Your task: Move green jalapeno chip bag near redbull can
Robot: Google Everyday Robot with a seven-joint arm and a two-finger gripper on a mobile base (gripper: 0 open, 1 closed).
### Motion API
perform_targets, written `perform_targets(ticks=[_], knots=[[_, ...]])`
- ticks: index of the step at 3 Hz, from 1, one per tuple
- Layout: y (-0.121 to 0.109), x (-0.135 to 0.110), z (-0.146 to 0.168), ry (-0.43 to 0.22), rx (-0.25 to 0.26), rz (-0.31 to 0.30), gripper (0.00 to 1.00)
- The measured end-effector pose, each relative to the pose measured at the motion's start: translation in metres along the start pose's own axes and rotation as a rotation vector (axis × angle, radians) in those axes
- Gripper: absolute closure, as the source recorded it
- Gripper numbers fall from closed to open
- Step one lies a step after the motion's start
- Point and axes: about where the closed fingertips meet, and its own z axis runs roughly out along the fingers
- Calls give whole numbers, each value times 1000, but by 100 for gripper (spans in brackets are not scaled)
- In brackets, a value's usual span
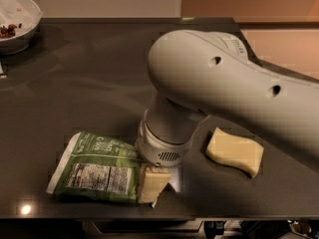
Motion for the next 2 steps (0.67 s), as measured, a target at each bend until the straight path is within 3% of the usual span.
perform_targets(ticks=[1,2], knots=[[-5,1,-7,-3,2,13,64],[-26,14,-26,5,37,50,88]])
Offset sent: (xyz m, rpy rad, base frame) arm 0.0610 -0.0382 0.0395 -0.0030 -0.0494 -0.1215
